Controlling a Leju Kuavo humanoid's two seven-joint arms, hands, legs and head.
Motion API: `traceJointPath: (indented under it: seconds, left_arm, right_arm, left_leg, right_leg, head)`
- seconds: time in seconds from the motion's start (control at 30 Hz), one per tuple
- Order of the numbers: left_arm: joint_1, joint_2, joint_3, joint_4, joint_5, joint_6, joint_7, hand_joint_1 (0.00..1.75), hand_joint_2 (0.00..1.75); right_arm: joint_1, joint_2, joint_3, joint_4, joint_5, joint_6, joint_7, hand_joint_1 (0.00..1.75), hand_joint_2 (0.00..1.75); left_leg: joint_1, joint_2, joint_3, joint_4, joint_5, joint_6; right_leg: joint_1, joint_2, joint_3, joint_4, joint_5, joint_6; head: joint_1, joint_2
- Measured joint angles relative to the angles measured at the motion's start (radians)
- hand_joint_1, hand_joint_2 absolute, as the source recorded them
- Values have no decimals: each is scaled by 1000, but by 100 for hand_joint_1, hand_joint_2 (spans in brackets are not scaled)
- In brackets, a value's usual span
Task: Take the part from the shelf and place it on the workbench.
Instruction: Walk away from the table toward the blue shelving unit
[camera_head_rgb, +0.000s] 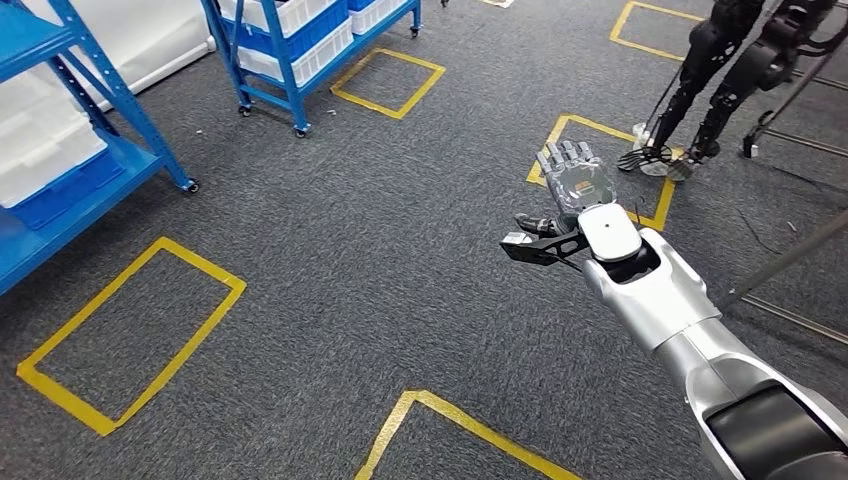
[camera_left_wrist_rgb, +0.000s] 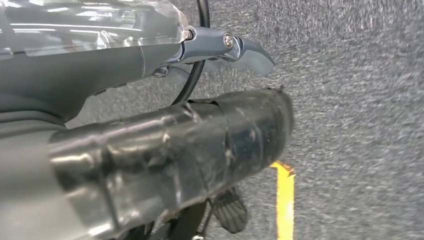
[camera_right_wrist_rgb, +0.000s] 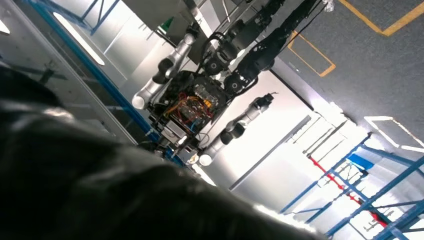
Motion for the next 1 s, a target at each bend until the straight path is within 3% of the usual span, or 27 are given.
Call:
traceJointPath:
  seconds: [0.03,0.07,0.1,0.17,0.23,0.3,0.37,0.43,0.47,0.53,0.57,0.6,0.63,0.7,0.73,0.8,0.83,0.9,0.97,1.0]
  left_arm:
    - [0,0,0,0,0,0,-3,0,0]
    - [0,0,0,0,0,-1,-6,0,0]
    - [0,0,0,0,1,-2,-8,0,0]
    - [0,-1,1,0,0,-4,-6,0,0]
    - [0,-2,1,0,-2,-5,0,0,0]
    - [3,-2,1,0,-4,-6,6,0,0]
    - [5,-2,1,0,-5,-6,8,0,0]
    - [3,-4,1,0,-6,-6,9,0,0]
    - [2,-4,1,0,-6,-6,8,0,0]
    - [0,-4,1,0,-6,-6,5,0,0]
    - [1,-4,1,0,-6,-5,4,0,0]
    - [1,-4,1,0,-6,-5,4,0,0]
    - [2,-4,1,0,-6,-4,3,0,0]
    - [0,-4,1,0,-7,-3,3,0,0]
    - [-1,-4,1,0,-7,-3,2,0,0]
    - [-1,-4,1,0,-7,-4,1,0,0]
    - [0,-4,2,0,-7,-4,1,0,0]
    - [0,-5,2,0,-7,-5,0,0,0]
    - [-1,-5,3,0,-7,-6,0,0,0]
    - [-2,-5,3,0,-7,-6,-1,0,0]
  right_arm:
    - [4,-3,1,1,0,0,0,0,0]
    - [6,-5,1,1,0,-1,1,0,0]
    - [7,-6,1,1,0,-2,1,0,0]
    - [6,-11,1,0,1,-4,4,0,0]
    - [7,-16,2,0,2,-6,6,0,0]
    - [7,-18,2,-3,3,-7,8,0,0]
    - [6,-16,2,-6,3,-8,9,0,0]
    - [5,-15,2,-7,3,-9,10,0,0]
    - [5,-15,2,-7,2,-10,11,0,0]
    - [6,-15,2,-7,2,-11,11,0,0]
    - [6,-14,2,-7,2,-11,11,0,0]
    - [6,-14,2,-7,2,-11,11,0,0]
    - [4,-13,2,-7,2,-11,11,0,0]
    - [0,-13,2,-7,3,-11,11,0,0]
    - [-2,-12,2,-7,5,-11,11,0,0]
    - [-5,-7,2,-7,8,-11,11,0,0]
    - [-7,-3,2,-7,10,-11,11,0,0]
    - [-12,1,2,-7,12,-12,10,0,0]
    - [-13,0,2,-6,13,-12,10,0,0]
    - [-12,0,2,-4,13,-11,10,0,0]
  left_leg:
    - [0,-13,0,3,-1,1]
    - [0,-26,0,7,-4,0]
    - [1,-39,0,13,-8,-2]
    - [2,-62,-5,29,-17,-9]
    - [5,-83,-16,37,-20,-20]
    - [7,-101,-23,35,-17,-32]
    - [4,-71,-31,54,-29,-40]
    - [3,-10,-74,146,-77,-47]
    - [6,9,-109,213,-106,-50]
    - [11,21,-157,303,-130,-54]
    - [12,23,-158,301,-117,-54]
    - [12,28,-135,255,-87,-52]
    - [10,41,-100,187,-51,-47]
    - [-2,78,-37,66,-10,-36]
    - [-8,88,-24,39,-7,-32]
    - [-12,74,-20,25,-8,-24]
    - [-11,63,-17,18,-5,-19]
    - [-6,44,-7,4,3,-7]
    - [-4,23,-4,0,5,1]
    - [-4,11,-4,1,4,3]
  right_leg:
    - [0,1,-20,25,6,1]
    - [-1,3,-20,7,33,1]
    - [-4,8,-1,-48,75,1]
    - [-10,45,49,-172,133,1]
    - [-11,74,72,-221,139,-3]
    - [-9,61,75,-225,139,-12]
    - [-13,40,85,-235,141,-26]
    - [-12,15,94,-243,141,-38]
    - [-9,1,96,-244,139,-42]
    - [-6,-25,98,-244,135,-45]
    - [-5,-38,99,-244,133,-45]
    - [-4,-49,102,-244,131,-43]
    - [-4,-60,106,-244,128,-41]
    - [1,-83,113,-243,121,-33]
    - [3,-93,115,-243,119,-28]
    - [4,-114,120,-247,116,-19]
    - [2,-110,123,-246,112,-14]
    - [-3,-67,108,-205,82,-7]
    - [-7,-16,50,-90,27,-4]
    - [-7,-7,15,-27,6,-3]
  head:
    - [0,0]
    - [0,0]
    - [0,0]
    - [0,0]
    - [0,0]
    - [0,0]
    - [-1,0]
    - [-3,0]
    - [-5,0]
    - [-4,0]
    - [-4,0]
    - [-4,0]
    - [-4,0]
    - [-4,0]
    - [-4,0]
    - [-3,0]
    - [-3,0]
    - [-3,0]
    - [-2,0]
    - [-1,0]
